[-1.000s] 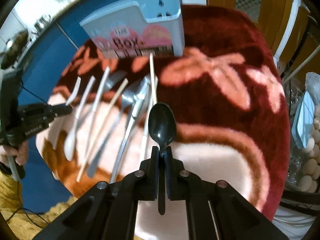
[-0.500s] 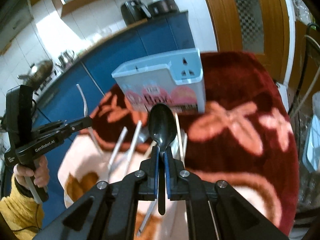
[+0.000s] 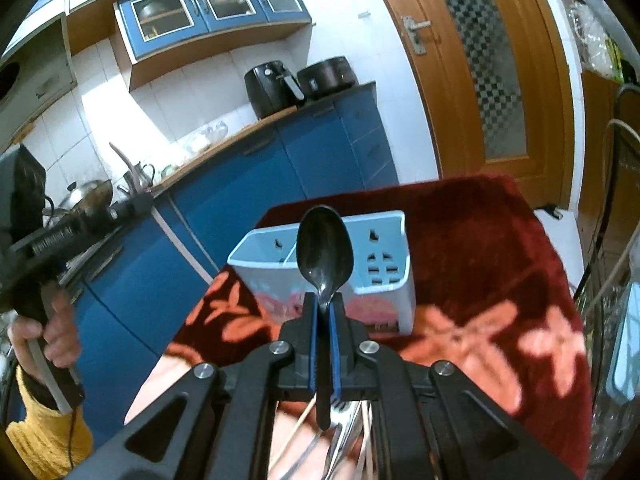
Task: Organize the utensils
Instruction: 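Carry the white fork with the left tool into the blue caddy and release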
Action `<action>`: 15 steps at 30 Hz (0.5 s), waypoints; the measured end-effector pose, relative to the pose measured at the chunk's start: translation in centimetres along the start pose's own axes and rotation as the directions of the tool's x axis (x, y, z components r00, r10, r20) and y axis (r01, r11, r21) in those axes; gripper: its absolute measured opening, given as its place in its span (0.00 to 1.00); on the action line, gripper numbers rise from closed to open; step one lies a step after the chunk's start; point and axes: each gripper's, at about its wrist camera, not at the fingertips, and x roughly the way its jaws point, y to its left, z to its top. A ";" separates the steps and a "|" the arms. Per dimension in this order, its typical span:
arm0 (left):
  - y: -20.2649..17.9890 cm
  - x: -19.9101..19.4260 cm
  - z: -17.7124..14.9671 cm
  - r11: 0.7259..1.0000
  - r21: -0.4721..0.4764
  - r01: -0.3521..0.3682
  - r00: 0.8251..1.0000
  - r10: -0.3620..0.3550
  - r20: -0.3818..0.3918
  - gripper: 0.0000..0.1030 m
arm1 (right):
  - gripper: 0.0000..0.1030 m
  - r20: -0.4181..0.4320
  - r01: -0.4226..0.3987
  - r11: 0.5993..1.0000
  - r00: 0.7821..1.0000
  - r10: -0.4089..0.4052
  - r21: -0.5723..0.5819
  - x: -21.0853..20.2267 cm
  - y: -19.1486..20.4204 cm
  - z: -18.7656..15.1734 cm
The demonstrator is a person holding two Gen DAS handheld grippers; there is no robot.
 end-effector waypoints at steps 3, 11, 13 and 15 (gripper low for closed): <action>-0.5 1.0 0.7 0.999 0.027 -0.018 1.000 0.018 0.019 0.07 | 0.07 0.027 0.003 1.000 1.000 -0.003 -0.008 0.4 0.0 0.8; -0.1 5.8 -0.4 0.997 0.043 -0.064 0.998 0.064 -0.003 0.07 | 0.07 0.121 0.058 0.996 0.991 -0.049 -0.072 2.9 0.4 3.1; 0.4 7.0 -0.7 0.998 0.030 -0.058 0.998 0.059 -0.024 0.07 | 0.07 0.152 0.063 0.994 0.987 -0.050 -0.087 3.7 0.4 3.6; 0.9 8.0 -1.0 0.998 0.022 -0.056 0.998 0.057 -0.035 0.07 | 0.07 0.183 0.074 0.993 0.982 -0.056 -0.097 4.5 0.3 3.9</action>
